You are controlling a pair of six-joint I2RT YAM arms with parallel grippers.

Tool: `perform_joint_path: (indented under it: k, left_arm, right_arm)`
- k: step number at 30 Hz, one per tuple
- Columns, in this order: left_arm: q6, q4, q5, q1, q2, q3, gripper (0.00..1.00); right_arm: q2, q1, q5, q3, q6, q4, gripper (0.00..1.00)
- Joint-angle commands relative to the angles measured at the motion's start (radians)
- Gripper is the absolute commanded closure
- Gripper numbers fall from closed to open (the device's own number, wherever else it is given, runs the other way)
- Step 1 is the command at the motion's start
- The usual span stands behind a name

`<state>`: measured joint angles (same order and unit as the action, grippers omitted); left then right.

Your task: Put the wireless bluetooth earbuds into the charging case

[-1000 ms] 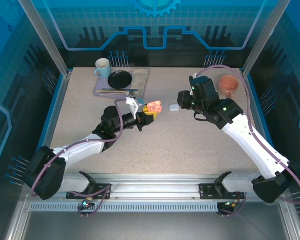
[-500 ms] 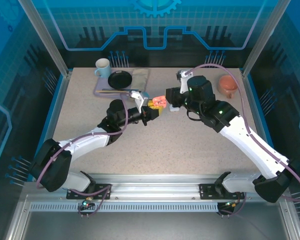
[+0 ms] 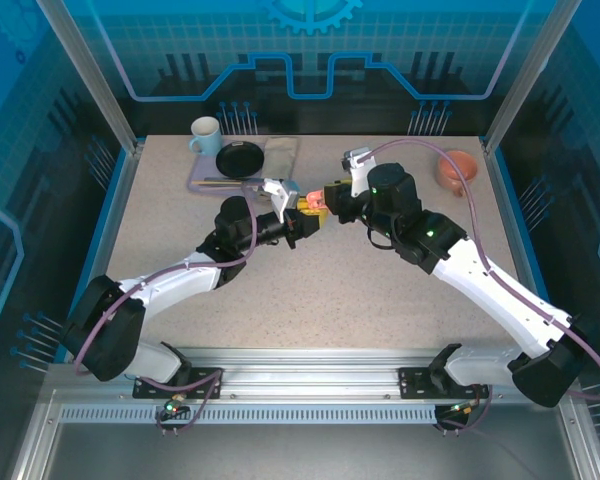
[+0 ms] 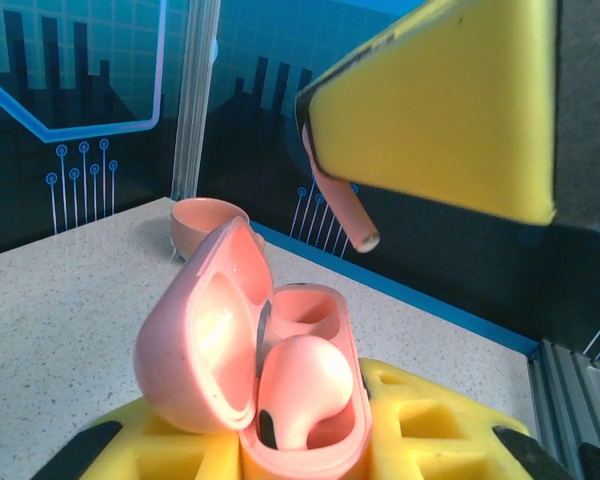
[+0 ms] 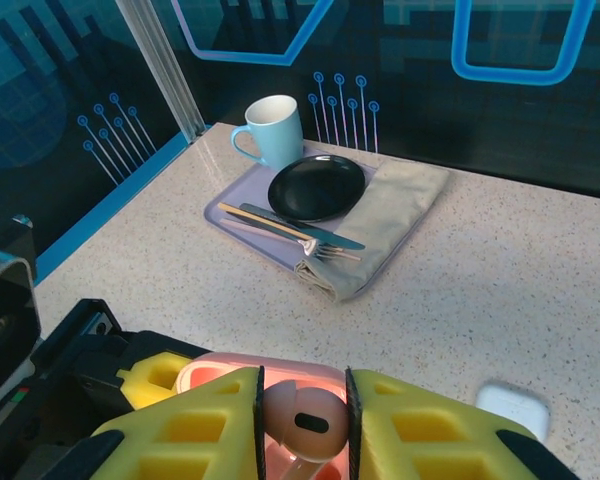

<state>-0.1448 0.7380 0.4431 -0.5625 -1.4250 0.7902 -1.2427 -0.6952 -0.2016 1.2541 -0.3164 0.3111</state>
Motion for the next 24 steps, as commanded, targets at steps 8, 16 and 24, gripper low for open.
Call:
perform_joint_path:
  k: [8,16,24]
  left_arm:
    - [-0.015,0.023,0.027,-0.016,0.008,0.03,1.0]
    - [-0.008,0.025,0.022,-0.019,0.019,0.026,1.0]
    - [-0.007,0.022,0.009,-0.019,0.023,0.025,1.0]
  right_arm:
    - [0.005,-0.012,-0.036,-0.032,0.019,-0.065,0.75]
    - [0.001,-0.009,-0.038,-0.048,0.021,-0.067,0.76]
    - [0.018,-0.007,-0.038,-0.086,0.006,-0.096,0.77]
